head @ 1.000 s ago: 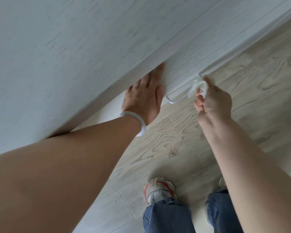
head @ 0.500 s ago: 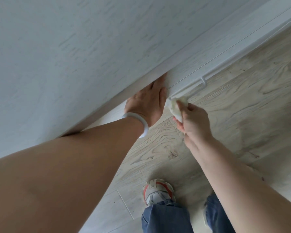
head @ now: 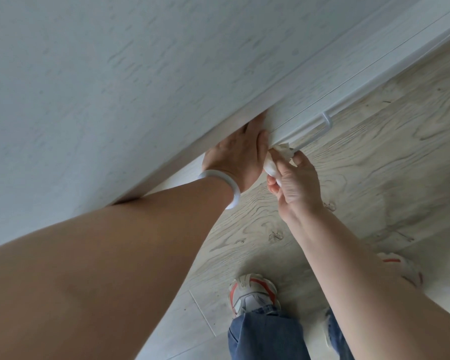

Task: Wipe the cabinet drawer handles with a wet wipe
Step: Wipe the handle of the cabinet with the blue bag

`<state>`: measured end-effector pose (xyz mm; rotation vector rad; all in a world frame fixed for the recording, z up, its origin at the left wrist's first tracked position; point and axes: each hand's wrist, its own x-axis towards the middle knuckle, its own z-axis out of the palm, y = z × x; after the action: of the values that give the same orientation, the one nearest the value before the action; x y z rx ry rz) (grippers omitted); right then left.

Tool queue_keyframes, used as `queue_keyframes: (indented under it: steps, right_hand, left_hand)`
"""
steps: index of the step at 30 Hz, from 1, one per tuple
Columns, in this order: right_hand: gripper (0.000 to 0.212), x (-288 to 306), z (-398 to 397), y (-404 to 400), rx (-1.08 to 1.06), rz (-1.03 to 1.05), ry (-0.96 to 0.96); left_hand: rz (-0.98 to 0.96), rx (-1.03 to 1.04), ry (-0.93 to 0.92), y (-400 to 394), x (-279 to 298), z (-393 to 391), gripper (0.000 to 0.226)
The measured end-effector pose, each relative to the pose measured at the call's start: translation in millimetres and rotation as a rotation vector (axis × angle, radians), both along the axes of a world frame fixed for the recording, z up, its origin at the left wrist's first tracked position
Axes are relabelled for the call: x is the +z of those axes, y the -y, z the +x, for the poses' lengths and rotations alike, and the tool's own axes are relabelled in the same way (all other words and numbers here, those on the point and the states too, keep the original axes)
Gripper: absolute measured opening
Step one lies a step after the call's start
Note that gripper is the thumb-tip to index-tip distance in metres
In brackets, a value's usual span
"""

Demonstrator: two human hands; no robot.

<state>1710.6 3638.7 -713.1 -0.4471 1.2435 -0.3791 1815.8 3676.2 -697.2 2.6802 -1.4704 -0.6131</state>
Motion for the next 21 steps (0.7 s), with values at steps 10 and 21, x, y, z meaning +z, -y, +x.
queue_keyframes:
  steps: [10,21]
  right_hand:
    - [0.024,-6,0,1,-0.168,0.200,0.206]
    - [0.012,-8,-30,45,0.214,0.052,0.110]
  left_hand:
    - [-0.034,-0.020,0.008,-2,-2,1,0.053]
    - [0.005,-0.022,0.012,-1,2,1,0.052]
